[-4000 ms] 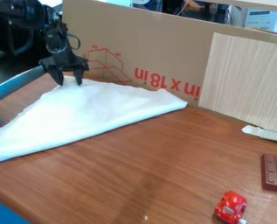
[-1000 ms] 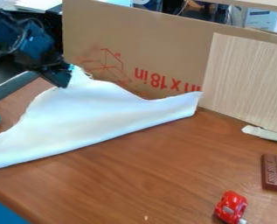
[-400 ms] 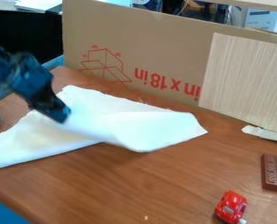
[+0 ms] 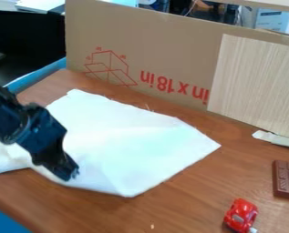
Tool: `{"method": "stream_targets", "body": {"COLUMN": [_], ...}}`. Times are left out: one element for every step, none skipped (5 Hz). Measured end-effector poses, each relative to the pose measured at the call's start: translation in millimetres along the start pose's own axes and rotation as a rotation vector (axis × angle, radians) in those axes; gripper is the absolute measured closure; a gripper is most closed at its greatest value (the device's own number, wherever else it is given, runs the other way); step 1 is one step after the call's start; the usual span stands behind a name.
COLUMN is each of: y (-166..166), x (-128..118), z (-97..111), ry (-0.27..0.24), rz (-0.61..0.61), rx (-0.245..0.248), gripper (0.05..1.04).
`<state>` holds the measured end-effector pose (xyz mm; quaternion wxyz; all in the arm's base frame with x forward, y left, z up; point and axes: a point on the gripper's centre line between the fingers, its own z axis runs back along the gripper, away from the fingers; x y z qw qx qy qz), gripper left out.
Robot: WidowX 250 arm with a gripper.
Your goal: Unfold the cloth from left to righ
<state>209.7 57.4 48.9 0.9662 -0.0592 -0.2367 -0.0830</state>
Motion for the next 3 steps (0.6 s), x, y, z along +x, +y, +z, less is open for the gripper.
{"method": "stream_targets", "body": {"y": [-22.1, -42.1, -66.3], "x": [-13.7, -20.7, -19.5], "z": [0.1, 3.0, 5.0], "ry": [0.056, 0.104, 0.133], "rz": [-0.006, -0.01, 0.01], "rx": [0.01, 0.005, 0.007], "gripper": [1.034, 1.034, 1.034]}}
